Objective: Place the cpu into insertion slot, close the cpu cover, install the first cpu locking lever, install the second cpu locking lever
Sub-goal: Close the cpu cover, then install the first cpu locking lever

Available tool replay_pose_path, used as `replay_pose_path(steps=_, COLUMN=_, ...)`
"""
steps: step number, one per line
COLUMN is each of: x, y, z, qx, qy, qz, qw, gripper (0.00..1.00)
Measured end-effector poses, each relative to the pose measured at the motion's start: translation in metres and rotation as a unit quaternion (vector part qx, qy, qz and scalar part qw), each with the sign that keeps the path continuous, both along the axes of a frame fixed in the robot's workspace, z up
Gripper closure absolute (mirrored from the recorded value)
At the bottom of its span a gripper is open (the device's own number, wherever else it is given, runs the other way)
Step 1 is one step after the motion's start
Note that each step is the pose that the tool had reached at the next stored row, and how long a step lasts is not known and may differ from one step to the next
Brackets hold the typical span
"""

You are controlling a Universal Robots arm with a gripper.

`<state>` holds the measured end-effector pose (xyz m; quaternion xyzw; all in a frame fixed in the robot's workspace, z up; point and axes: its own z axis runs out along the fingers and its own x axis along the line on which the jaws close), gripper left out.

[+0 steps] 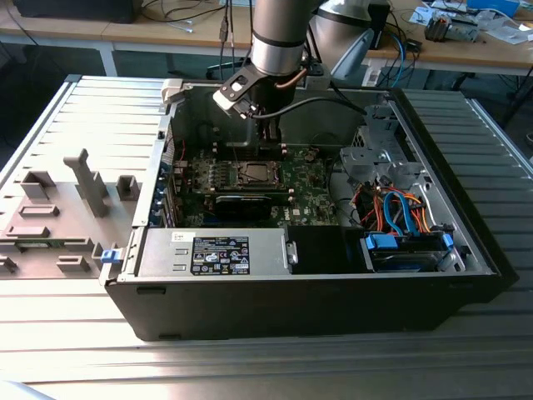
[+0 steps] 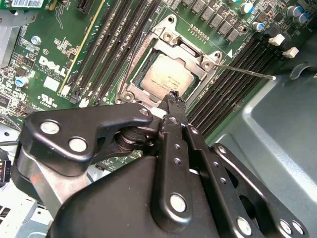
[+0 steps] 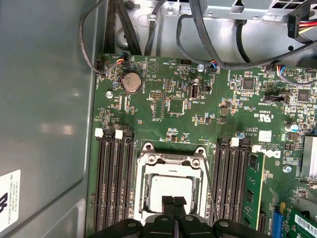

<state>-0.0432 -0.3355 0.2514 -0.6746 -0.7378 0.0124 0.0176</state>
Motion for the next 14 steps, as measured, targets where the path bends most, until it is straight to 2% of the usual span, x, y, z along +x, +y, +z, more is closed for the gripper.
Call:
replay_pose_path(steps=10, x=0.0, y=0.0, z=0.0001, qx=0.0, qy=0.0, qz=0.0, qw=1.0, gripper=0.89)
replay_pose_path(steps=14, x=0.0, y=-0.0001, z=0.0002, qx=-0.0001, qy=0.0, qz=0.009, qw=0.99996, gripper=0.89)
